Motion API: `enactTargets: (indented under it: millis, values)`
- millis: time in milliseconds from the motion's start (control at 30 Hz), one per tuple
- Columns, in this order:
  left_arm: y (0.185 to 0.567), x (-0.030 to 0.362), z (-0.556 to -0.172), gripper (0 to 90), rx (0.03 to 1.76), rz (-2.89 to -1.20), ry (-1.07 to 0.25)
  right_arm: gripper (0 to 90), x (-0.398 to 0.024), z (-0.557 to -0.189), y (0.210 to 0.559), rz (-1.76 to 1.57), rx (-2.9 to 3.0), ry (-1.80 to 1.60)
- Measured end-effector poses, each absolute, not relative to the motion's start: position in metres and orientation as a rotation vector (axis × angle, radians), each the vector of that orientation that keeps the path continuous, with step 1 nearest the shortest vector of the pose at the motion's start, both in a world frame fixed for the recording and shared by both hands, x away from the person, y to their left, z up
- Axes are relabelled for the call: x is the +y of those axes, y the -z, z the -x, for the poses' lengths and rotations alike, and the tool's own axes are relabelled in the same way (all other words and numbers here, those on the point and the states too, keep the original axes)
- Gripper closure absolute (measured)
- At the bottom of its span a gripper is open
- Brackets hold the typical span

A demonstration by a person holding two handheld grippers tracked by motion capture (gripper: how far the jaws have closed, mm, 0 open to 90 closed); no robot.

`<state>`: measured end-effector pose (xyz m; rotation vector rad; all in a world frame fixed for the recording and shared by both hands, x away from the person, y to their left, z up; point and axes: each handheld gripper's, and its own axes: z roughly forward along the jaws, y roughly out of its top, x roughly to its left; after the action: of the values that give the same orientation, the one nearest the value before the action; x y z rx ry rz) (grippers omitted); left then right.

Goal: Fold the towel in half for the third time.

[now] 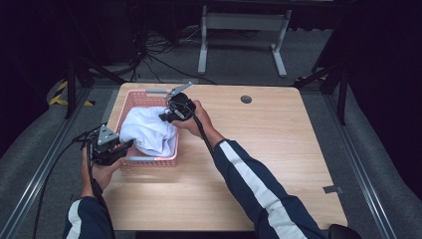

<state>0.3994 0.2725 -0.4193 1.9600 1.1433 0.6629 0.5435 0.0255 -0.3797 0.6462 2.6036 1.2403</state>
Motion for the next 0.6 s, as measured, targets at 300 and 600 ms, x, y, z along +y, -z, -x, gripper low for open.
enactTargets:
  millis: [300, 600]
  values:
    - [0.418, 0.28, -0.397, 37.4, 1.22, -1.872, -0.686, 55.3, 0.023, -0.546, 0.388, -0.673, 2.598, -1.141]
    - [0.406, 0.275, -0.389, 25.9, 1.147, -1.809, -0.681, 36.1, 0.01, -0.55, 0.381, -0.709, 2.551, -1.196]
